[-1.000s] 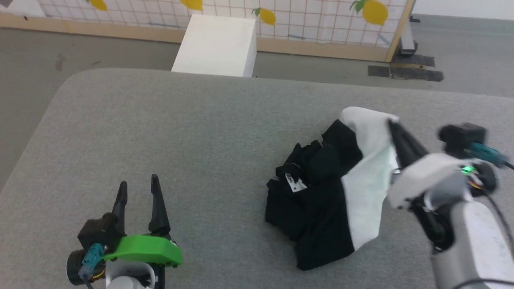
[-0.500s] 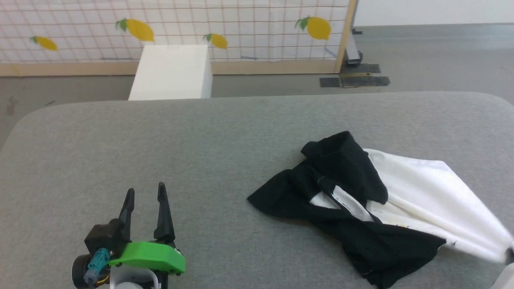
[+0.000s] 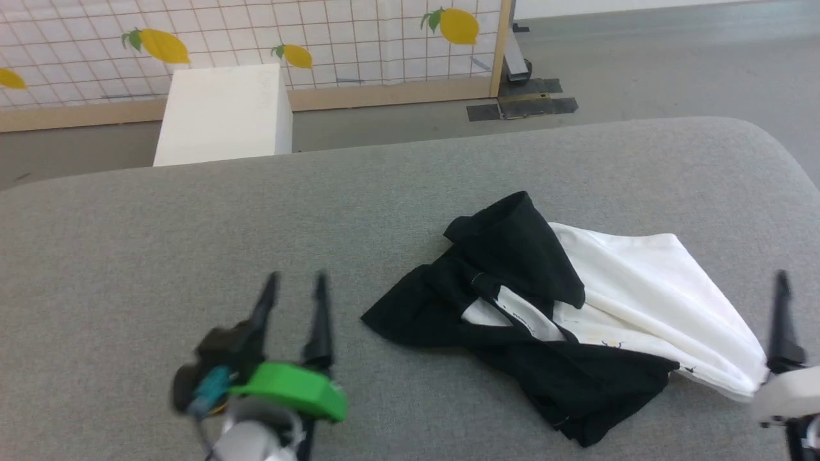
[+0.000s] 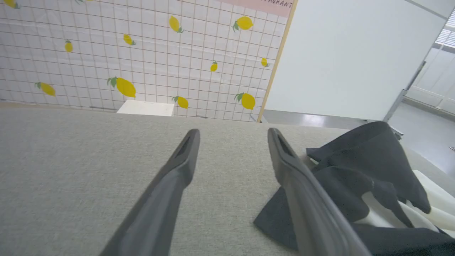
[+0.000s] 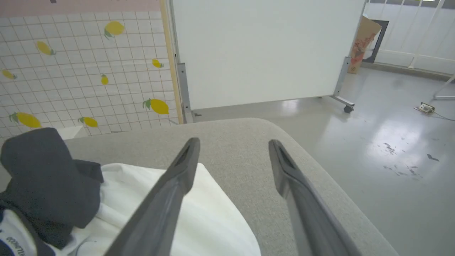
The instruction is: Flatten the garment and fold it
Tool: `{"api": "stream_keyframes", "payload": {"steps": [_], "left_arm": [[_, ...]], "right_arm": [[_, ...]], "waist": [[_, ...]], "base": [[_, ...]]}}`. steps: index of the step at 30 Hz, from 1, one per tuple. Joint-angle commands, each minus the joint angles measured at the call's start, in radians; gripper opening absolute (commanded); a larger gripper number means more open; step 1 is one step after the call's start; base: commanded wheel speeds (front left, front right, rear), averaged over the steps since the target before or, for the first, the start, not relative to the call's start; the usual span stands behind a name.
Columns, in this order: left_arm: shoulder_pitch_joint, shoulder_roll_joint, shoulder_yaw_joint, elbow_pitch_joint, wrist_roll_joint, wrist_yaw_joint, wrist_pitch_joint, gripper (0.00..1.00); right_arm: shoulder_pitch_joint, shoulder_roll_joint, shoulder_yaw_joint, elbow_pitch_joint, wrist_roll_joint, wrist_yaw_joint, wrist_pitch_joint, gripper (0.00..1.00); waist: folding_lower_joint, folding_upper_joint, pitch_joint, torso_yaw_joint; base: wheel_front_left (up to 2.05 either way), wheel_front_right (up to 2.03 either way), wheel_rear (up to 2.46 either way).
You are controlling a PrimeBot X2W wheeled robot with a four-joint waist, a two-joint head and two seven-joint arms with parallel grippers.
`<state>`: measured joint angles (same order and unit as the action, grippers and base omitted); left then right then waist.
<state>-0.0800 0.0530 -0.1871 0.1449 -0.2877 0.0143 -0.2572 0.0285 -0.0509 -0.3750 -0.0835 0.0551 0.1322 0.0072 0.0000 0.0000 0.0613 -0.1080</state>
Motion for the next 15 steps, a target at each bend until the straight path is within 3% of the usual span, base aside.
{"api": "stream_keyframes", "payload": {"steps": [1,6,15], "left_arm": [[-0.048,-0.003,-0.034,0.011,-0.003,-0.016,-0.004,1.0],[-0.26,-0.003,-0.256,0.099,-0.006,-0.084,0.079,1.0],[-0.603,-0.003,-0.514,0.324,-0.18,-0.1,0.362,1.0]], "right_arm": [[0.009,0.001,0.028,-0.013,0.004,-0.002,-0.012,1.0],[0.004,0.001,0.156,0.001,0.037,-0.002,-0.026,1.0],[-0.039,0.001,0.296,0.047,0.053,-0.002,-0.088,1.0]], "waist": [[0.0,0.0,0.013,-0.012],[0.0,0.0,0.052,-0.027],[0.0,0.0,0.131,-0.089]], "base": [[0.0,0.0,0.0],[0.0,0.0,0.0],[0.0,0.0,0.0]]}}
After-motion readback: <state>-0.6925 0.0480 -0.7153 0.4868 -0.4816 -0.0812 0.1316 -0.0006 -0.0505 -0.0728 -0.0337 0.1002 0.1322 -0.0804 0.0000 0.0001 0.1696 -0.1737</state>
